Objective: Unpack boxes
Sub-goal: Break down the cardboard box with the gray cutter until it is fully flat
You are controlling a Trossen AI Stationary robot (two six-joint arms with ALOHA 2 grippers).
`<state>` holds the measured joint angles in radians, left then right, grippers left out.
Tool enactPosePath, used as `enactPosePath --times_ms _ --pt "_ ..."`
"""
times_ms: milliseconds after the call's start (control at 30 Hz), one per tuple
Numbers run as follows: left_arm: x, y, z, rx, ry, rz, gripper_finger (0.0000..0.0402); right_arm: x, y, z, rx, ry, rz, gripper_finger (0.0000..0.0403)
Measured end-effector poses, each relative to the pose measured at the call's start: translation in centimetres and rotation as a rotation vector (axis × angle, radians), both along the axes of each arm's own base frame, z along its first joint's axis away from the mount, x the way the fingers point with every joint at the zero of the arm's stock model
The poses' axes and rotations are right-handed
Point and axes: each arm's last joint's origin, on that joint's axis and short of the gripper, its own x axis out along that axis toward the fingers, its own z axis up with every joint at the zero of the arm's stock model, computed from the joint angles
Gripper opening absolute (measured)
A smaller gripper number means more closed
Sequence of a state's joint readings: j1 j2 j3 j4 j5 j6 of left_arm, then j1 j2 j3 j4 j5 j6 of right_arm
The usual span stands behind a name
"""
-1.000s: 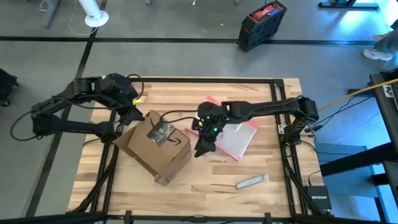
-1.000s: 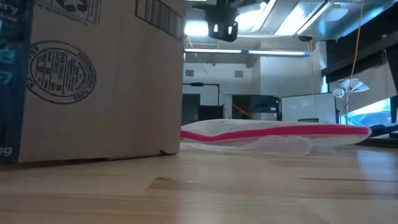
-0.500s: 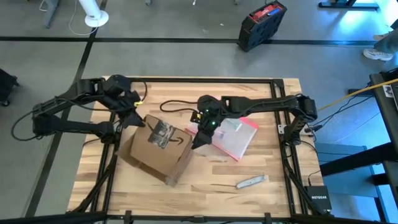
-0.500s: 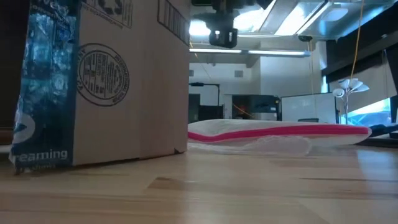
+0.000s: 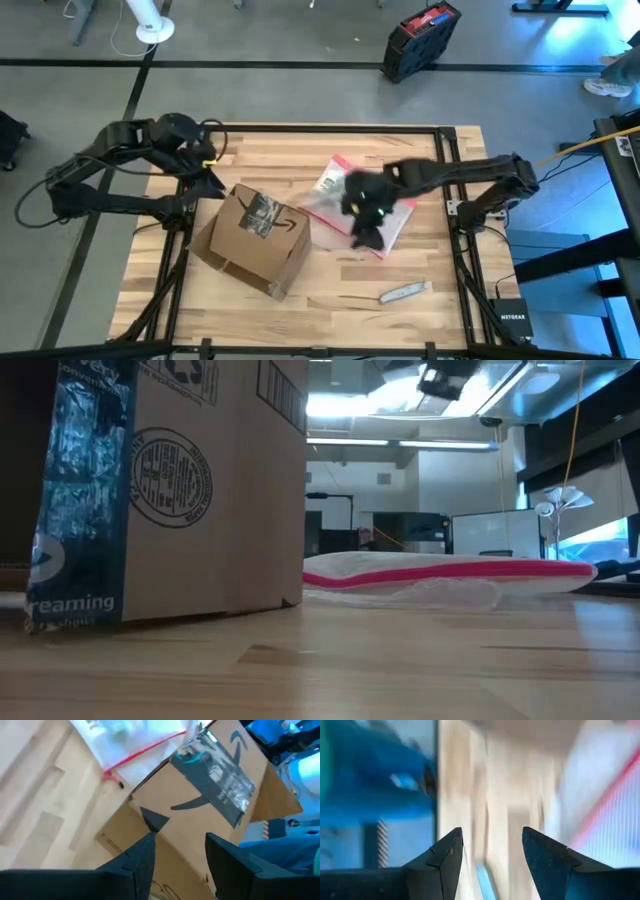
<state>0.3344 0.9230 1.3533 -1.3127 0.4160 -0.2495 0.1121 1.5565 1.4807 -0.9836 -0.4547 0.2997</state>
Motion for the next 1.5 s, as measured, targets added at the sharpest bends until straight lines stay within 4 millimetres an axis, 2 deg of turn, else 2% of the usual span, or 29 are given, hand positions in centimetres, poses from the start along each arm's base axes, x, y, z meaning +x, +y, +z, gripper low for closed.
enactPosePath --times_ms 167,300,400,667,867,1033,1500 --pt "-0.5 -0.1 1.7 0.071 -0.080 -0.025 0.0161 -2.6 4.4 -2.0 -0.138 0.155 0.150 0.0195" --pt "-0.6 -0.1 2.4 0.113 -0.112 -0.030 0.0161 -4.2 7.5 -4.4 -0.221 0.225 0.171 0.0195" --pt "-0.7 -0.1 2.5 0.132 -0.117 -0.041 0.0161 -5.4 9.4 -5.9 -0.292 0.235 0.161 0.0195" --pt "-0.2 0.0 2.3 0.126 -0.104 -0.041 0.0161 -8.3 13.8 -9.4 -0.328 0.199 0.133 0.0195" --pt "-0.1 0.1 2.3 0.121 -0.100 -0.038 0.0161 -11.0 15.6 -12.1 -0.345 0.225 0.101 0.0195" --pt "0.1 0.1 2.4 0.122 -0.109 -0.034 0.0161 -12.5 15.8 -13.9 -0.362 0.257 0.050 0.0195" --pt "0.4 0.3 2.3 0.110 -0.098 -0.027 0.0161 -12.7 15.0 -16.9 -0.392 0.251 0.026 0.0195"
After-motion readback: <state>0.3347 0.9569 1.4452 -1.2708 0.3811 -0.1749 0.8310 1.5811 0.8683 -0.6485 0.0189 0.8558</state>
